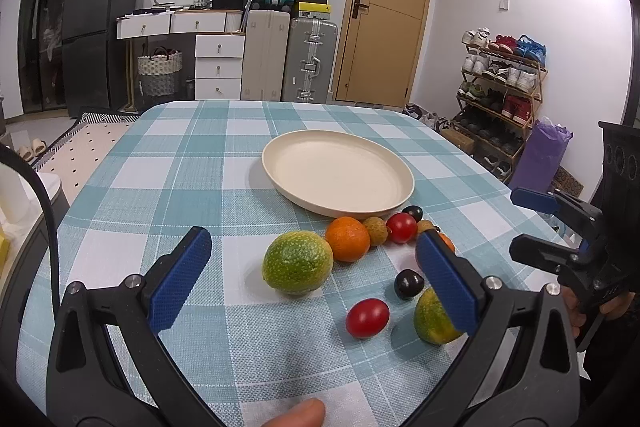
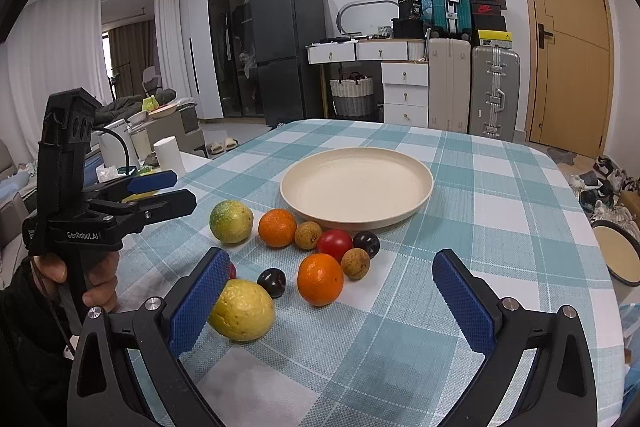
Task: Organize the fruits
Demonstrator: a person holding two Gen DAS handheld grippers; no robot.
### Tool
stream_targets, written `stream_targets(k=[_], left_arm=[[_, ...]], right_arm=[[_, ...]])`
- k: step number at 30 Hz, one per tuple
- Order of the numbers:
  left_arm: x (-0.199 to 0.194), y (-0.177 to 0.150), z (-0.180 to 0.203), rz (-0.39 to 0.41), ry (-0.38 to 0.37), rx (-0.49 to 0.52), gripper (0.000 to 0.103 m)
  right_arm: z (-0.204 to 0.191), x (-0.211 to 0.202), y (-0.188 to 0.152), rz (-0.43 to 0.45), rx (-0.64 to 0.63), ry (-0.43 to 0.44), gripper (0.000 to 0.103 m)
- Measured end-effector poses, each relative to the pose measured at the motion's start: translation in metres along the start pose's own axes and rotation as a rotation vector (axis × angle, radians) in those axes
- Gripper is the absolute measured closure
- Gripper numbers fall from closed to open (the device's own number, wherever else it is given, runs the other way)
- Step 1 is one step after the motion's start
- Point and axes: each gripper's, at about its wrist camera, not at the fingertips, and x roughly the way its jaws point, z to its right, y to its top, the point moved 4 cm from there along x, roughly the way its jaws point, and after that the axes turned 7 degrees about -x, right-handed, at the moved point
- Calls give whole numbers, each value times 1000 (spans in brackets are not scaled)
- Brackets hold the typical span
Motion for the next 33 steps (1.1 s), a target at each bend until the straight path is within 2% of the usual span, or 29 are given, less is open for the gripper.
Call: stream_targets(k=[8,13,18,22,23,26,32,33], left_arm=[[0,0,0,-5,7,27,1],[2,0,2,-25,41,40,1],[7,-1,1,-59,79,66,1],[13,-4,0,-97,68,57,1],[14,-5,0,-102,67,58,1],[16,-7,0,-111,65,61,1],[22,-8,-2,-132,60,55,1],[22,-8,-3,-137,59,55,1]], right_arm=[[0,11,0,-46,18,37,0],[-12,19,-2,-102,-33,34,0],[-26,26,-5,-153,-37,101,0],[-38,31,-9,-189,-35,182,1],[-40,32,-10,-197,-39,192,2],[-48,38,-14,-236,-48,224,16],[-60,47,-20,-281,-62,277,19],[-62,49,-20,-292,-61,289,23]])
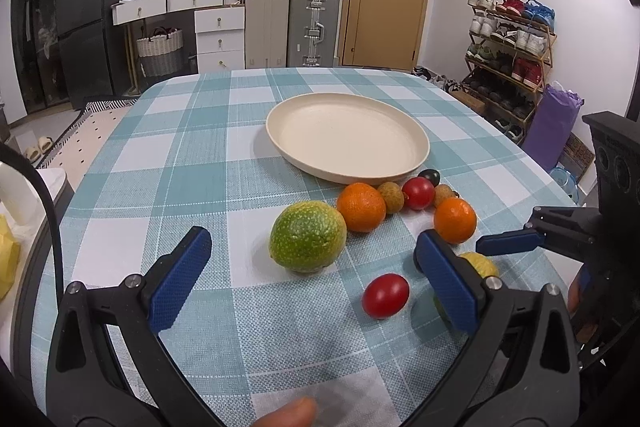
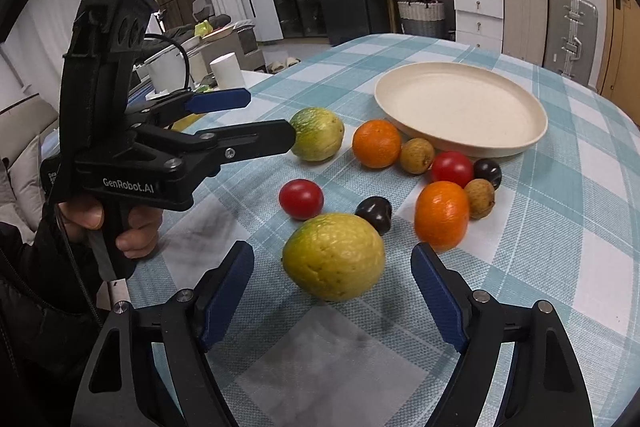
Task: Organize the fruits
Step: 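Grasp the large yellow citrus with the right tool while the left tool grasps the green citrus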
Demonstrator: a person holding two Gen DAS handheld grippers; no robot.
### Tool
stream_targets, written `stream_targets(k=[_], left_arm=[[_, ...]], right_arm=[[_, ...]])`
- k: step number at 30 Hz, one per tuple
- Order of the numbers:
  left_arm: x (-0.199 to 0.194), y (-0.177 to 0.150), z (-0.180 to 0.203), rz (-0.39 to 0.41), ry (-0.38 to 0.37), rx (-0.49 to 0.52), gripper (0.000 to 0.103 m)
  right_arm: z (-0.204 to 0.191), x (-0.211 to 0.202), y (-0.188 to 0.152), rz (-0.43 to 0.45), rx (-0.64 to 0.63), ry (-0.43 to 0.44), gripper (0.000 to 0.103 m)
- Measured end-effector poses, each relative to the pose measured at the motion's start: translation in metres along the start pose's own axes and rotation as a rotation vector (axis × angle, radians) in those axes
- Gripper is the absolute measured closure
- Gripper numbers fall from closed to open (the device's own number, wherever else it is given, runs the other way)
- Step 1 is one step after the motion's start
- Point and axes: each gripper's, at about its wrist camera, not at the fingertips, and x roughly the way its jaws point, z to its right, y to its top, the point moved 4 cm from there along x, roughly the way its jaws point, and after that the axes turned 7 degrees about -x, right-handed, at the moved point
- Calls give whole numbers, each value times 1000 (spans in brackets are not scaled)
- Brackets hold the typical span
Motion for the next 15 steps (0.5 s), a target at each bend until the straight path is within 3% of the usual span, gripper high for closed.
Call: stream_targets(k=[6,11,15], left_arm=[[7,-1,-2,-31,7,-11,1],[13,-1,-3,-55,-15,-18,1],[18,-1,-5,-66,-7,-34,4]], right_arm=[[0,9,0,-38,13,12,45],[2,8,0,-31,5,-2,47],[5,-11,2,34,1,-37,47]])
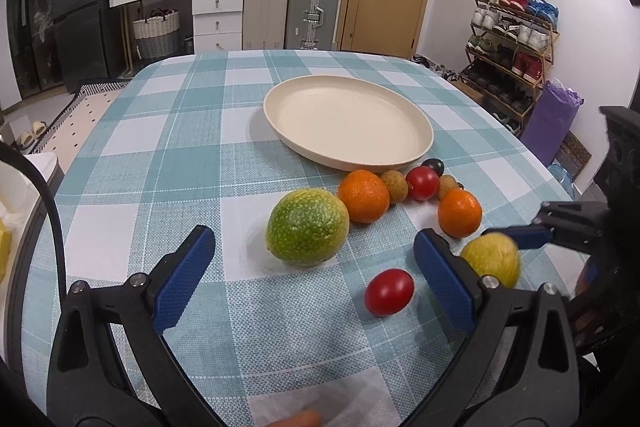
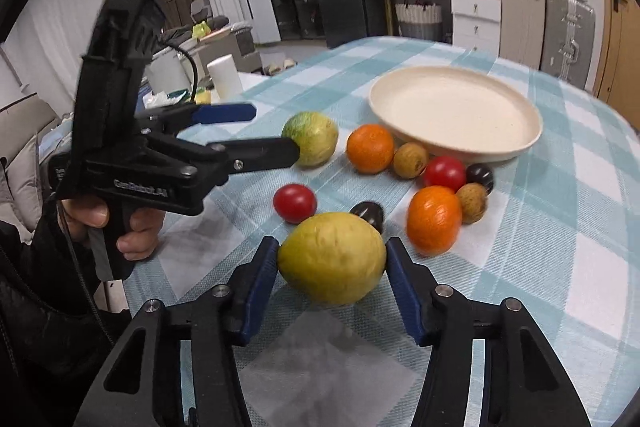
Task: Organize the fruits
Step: 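Grasp the large yellow citrus with the right tool while the left tool grasps the green citrus, then carry both citrus fruits onto the cream plate and open both tools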
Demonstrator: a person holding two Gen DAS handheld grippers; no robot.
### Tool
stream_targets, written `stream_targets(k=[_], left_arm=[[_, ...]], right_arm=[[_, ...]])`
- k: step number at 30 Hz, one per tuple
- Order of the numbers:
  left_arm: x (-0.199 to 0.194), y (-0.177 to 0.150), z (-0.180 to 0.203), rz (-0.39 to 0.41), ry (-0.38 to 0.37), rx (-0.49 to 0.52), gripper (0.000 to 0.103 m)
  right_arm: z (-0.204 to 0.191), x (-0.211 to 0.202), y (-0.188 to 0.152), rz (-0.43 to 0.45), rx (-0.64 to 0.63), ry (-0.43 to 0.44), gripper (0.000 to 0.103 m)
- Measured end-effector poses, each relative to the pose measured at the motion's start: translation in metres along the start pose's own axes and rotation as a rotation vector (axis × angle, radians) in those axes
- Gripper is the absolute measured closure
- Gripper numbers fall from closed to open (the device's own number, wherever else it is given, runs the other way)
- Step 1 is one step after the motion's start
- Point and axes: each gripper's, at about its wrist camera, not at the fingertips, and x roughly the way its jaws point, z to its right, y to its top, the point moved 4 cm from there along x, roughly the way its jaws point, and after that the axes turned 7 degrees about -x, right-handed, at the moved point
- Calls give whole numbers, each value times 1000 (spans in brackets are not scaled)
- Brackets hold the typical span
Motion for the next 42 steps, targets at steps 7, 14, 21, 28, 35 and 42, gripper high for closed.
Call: stream_targets(k=[7,14,21,28,35,42], left_arm=[[16,4,-10,-51,-6,-50,13],[34,6,-8,-111,-23,-58,36],[42,8,-9,-123,-52,-77,54],[36,11,-10,-94,-71,-79,55],[30,16,-11,-71,-79,-76,56],[24,21,-10,-49,-95,-75,56]], right_arm=[[25,-21,7,76,60,-55,48],[39,-24,10,99,87,-74,48],[47,-22,15,100,87,-88,48],[51,-20,18,98,73,-95,48],[58,-18,24,110,78,-111,48],[67,-18,28,118,95,-136,48]])
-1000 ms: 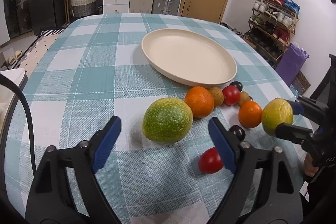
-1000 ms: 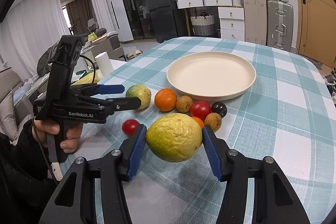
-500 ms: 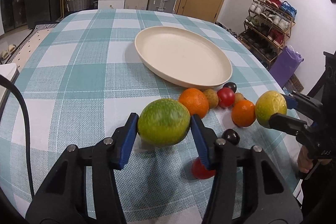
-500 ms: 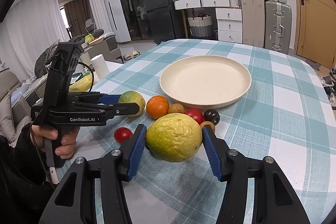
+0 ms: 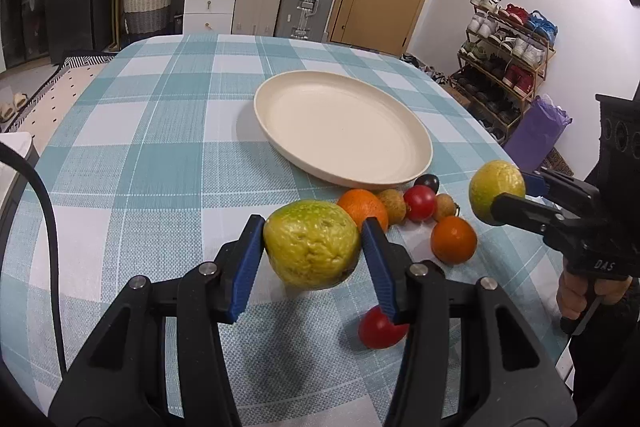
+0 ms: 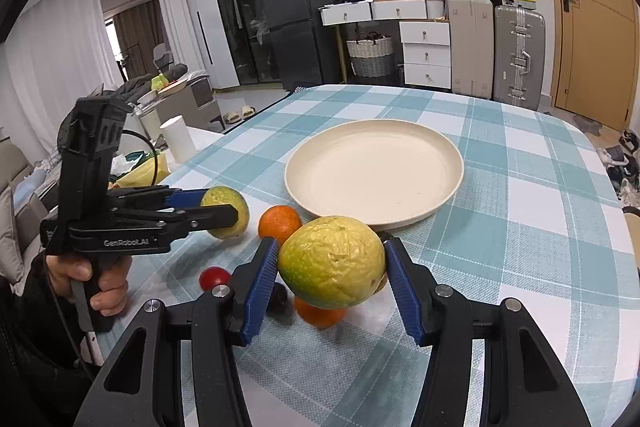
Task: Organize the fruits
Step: 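Carry both citrus fruits onto the cream plate and open both tools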
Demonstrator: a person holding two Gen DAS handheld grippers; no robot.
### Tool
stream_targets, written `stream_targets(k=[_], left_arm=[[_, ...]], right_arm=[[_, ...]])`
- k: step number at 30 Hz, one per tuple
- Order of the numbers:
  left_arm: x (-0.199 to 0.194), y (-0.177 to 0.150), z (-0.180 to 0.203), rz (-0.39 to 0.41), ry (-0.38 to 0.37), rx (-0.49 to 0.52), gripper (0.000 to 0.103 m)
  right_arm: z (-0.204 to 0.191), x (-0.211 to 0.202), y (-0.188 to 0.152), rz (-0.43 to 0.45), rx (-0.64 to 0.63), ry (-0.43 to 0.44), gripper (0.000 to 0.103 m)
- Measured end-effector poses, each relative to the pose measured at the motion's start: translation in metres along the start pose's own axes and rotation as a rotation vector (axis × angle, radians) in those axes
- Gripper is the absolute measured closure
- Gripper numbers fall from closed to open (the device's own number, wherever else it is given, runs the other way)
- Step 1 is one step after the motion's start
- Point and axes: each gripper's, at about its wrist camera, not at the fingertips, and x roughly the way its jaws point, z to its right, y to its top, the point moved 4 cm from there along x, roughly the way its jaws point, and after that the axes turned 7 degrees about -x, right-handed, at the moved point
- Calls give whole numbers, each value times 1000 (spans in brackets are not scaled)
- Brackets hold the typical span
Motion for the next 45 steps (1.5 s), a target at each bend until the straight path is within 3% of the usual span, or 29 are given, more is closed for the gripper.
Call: stream_targets(k=[19,45], left_arm=[[0,44,28,103,-45,58,56],[69,73,33,80,0,110,56]], right_arm=[[23,16,27,32,67,-67,48],[52,67,49,-9,128,-111,47]])
